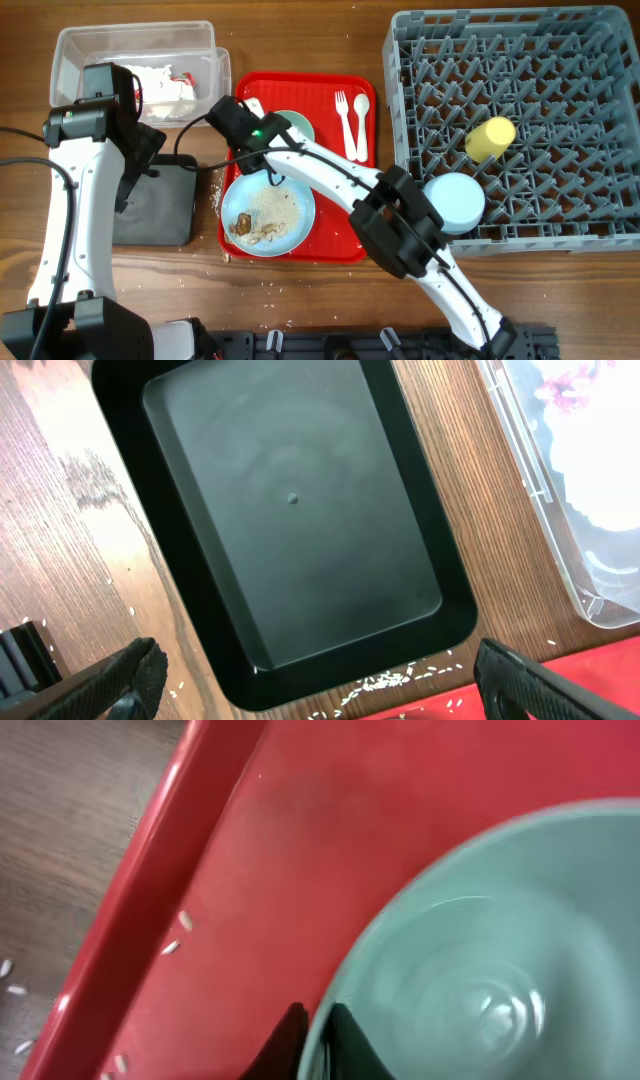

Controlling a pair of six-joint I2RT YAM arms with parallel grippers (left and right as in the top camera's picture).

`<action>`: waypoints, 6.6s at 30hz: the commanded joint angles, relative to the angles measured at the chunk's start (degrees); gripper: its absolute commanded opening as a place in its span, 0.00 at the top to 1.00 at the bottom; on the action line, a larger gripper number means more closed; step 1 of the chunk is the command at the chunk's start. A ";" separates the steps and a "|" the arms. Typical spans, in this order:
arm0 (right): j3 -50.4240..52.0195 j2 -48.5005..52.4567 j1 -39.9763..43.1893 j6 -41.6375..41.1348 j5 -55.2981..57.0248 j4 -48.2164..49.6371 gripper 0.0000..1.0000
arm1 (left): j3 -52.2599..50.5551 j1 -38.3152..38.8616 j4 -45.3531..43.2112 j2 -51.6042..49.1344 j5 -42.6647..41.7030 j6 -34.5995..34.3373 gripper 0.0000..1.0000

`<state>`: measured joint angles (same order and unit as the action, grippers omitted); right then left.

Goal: Sort waste into correct bins and load items into the dishwasher rack
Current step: 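Grasp the mint-green bowl rim with the right gripper and lift, then carry the mint-green bowl over the dish rack, then lower the mint-green bowl into the rack and release it, then reach the right gripper to the white fork on the red tray, then grasp the white fork with the right gripper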

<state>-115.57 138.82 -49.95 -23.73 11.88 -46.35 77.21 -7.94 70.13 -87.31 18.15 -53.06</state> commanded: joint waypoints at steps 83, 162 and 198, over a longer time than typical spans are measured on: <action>47.12 -36.20 95.25 37.07 -78.07 -25.97 0.87 | -0.11 -0.22 -0.02 0.96 0.52 0.09 0.00; 5.84 -34.36 23.89 5.79 -15.72 -16.57 0.01 | -0.11 -0.22 -0.02 0.94 0.52 0.09 0.00; -6.80 5.29 23.23 8.52 -10.64 -19.17 0.92 | -0.11 -0.22 -0.02 0.96 0.52 0.09 0.00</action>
<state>-121.99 142.15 -26.74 -15.40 2.17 -64.99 77.19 -7.94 70.13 -87.24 18.15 -53.06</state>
